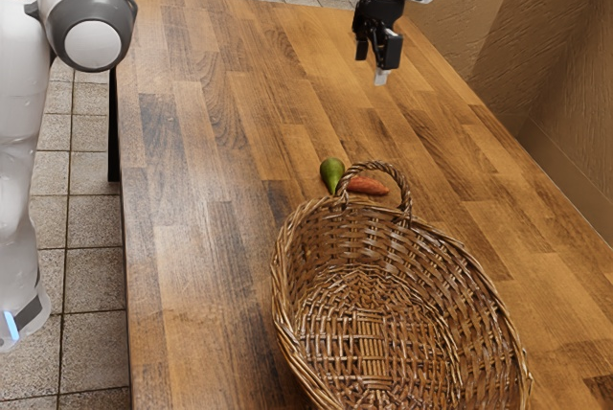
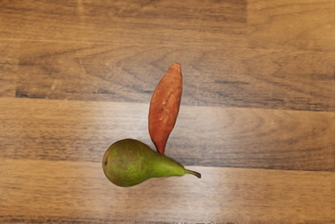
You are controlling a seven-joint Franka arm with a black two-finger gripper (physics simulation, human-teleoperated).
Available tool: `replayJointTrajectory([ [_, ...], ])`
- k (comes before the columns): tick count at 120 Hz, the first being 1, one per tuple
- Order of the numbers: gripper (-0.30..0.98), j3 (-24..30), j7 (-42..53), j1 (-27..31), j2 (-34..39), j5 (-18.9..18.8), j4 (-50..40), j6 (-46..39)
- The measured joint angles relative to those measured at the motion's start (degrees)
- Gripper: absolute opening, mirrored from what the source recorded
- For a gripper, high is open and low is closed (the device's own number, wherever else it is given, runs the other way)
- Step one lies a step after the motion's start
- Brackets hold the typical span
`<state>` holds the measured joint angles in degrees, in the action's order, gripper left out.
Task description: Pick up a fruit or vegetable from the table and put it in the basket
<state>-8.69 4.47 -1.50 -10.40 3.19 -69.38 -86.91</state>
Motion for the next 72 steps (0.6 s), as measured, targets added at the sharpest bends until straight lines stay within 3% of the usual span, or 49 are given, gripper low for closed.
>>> replayJointTrajectory([
  [34,0.69,0.70,2.55,-0.43,-0.11,0.20,0.77,0.30],
  [49,0.69,1.33,5.18,-3.29,-5.30,0.01,0.00,0.31],
  [72,0.68,1.22,9.62,-5.47,-7.51,-1.16,-8.86,-2.50],
])
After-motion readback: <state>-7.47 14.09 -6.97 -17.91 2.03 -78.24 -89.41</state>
